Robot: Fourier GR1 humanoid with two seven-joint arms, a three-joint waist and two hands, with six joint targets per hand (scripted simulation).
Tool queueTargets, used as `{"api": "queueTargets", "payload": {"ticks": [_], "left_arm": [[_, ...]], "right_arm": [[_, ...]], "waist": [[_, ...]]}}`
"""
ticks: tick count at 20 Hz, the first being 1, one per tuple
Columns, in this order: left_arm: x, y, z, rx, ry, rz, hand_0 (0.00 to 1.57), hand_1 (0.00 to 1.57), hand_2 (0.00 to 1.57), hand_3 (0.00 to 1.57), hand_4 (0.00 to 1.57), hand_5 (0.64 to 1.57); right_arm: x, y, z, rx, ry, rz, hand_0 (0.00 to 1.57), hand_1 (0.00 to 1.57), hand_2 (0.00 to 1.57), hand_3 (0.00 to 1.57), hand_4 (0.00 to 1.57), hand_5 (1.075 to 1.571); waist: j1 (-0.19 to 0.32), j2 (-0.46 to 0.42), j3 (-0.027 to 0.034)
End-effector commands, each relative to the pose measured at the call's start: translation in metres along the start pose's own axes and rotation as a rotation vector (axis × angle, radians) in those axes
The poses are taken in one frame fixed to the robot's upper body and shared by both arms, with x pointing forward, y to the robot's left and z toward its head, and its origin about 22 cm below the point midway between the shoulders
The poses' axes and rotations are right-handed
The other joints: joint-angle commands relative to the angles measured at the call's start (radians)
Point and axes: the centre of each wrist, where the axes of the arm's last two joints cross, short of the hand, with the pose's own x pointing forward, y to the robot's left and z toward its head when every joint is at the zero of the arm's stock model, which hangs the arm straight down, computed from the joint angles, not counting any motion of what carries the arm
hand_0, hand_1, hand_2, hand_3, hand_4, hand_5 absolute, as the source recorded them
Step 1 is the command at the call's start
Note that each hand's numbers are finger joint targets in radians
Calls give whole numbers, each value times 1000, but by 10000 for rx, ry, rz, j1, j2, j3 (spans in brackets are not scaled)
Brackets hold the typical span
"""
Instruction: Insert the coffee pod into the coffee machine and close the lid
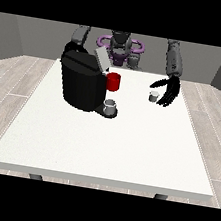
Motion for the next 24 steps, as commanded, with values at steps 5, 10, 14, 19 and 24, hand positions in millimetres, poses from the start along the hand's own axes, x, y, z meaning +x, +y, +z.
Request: {"api": "queueTargets", "payload": {"ticks": [5,10,14,19,24], "left_arm": [[-4,-6,-3,20,14,-1550,673,673,809,551,0,1571],[-9,-34,-5,1054,-349,-1402,775,775,917,692,351,1571],[-16,-13,-5,1340,-432,-1959,920,920,1042,829,361,1571],[14,-10,-20,543,-511,-3103,970,970,1054,793,319,1571],[8,1,-21,1137,-1093,-3034,1266,1266,1399,1363,507,1571]], "right_arm": [[-17,18,17,-9,592,-59,0,0,0,0,434,1571],[-7,8,11,81,286,66,0,0,0,0,487,1571],[4,0,7,404,39,-132,0,0,0,0,513,1571],[-17,3,-6,-322,167,-404,0,0,0,0,510,1571],[14,-4,-9,125,72,-329,0,0,0,0,429,1571]], "waist": [[-14,-365,2],[-258,-127,-1],[-498,133,-2],[50,9,6],[-431,114,-2]]}}
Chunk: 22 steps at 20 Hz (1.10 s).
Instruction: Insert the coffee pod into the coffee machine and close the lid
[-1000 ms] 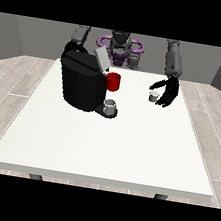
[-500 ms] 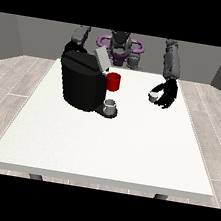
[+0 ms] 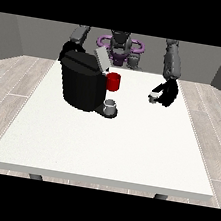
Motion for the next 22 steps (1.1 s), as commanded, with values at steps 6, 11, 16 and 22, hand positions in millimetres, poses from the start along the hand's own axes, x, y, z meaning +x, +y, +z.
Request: {"api": "queueTargets", "payload": {"ticks": [6,11,16,22], "left_arm": [[56,27,-31,-506,-2092,332,1400,1400,1423,1364,595,1571],[86,25,-41,-784,-2444,393,1243,1243,1327,1315,535,1571],[126,85,-60,-344,-3249,142,1255,1255,1332,1288,556,1571],[161,66,-64,-664,-2988,341,1272,1272,1342,1293,548,1571]], "right_arm": [[-31,-11,1,-710,860,-244,0,0,0,0,429,1571],[-30,2,-3,-533,1247,57,0,0,0,0,493,1571],[-35,14,-4,-121,686,3,0,0,0,0,443,1571],[-42,-3,-8,-189,908,-248,0,0,0,0,489,1571]], "waist": [[540,-682,0],[570,-1073,-4],[254,-721,-2],[224,-1052,0]]}}
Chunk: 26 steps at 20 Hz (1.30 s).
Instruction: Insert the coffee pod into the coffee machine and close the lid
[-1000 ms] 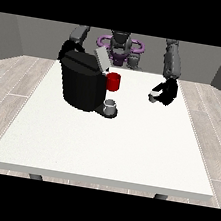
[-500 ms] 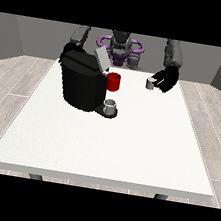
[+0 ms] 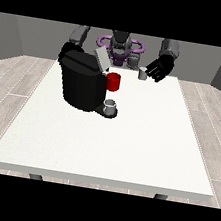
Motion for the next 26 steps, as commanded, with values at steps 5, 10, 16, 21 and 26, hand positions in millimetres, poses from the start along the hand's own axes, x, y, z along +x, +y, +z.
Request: {"api": "queueTargets", "payload": {"ticks": [5,10,16,21,26], "left_arm": [[45,57,-21,1187,-388,-420,1072,1072,1218,1232,520,1571],[61,60,-33,1282,252,303,1209,1209,1245,1188,486,1571],[67,83,-33,1713,-191,108,1284,1284,1340,1276,519,1571],[67,81,-34,1929,-183,-299,1262,1262,1297,1237,494,1571],[83,75,-41,1356,-526,-101,1314,1314,1328,1230,493,1571]], "right_arm": [[14,5,-13,355,-775,74,0,0,0,0,489,1571],[36,25,-14,874,-548,156,0,0,0,0,494,1571],[44,25,-13,763,-1268,41,0,0,0,0,509,1571],[39,30,-6,675,-1397,321,0,0,0,0,548,1571],[42,25,-17,-70,-1233,196,0,0,0,0,526,1571]], "waist": [[-414,450,2],[-1067,260,-1],[-1438,1037,-1],[-1476,1200,-1],[-1029,1111,1]]}}
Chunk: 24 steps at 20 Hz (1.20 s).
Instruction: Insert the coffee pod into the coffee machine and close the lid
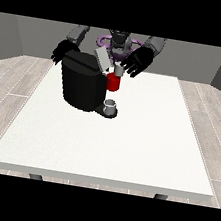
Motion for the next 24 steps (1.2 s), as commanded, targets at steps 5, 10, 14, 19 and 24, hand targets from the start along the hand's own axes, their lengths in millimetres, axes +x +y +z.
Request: {"api": "queueTargets", "payload": {"ticks": [5,10,14,19,24], "left_arm": [[18,-1,-8,-92,6,-5,1316,1316,1328,1225,510,1571],[18,-7,-8,-227,-195,-170,1206,1206,1261,1187,504,1571],[17,-20,-8,-323,37,-275,1185,1185,1262,1197,492,1571],[0,-14,-3,22,74,-249,1186,1186,1269,1202,515,1571],[23,0,-12,-98,-92,-307,1208,1208,1265,1191,493,1571]], "right_arm": [[2,-22,-9,-303,76,-56,0,0,0,0,517,1571],[-4,-12,0,-178,-131,-106,0,0,0,0,499,1571],[-7,-2,5,-157,203,-171,0,0,0,0,499,1571],[18,-10,-7,-140,-223,-391,0,0,0,0,513,1571],[2,-13,-7,-244,-332,-191,0,0,0,0,448,1571]], "waist": [[-64,254,5],[-95,283,3],[-18,-31,2],[-203,349,-2],[33,469,3]]}}
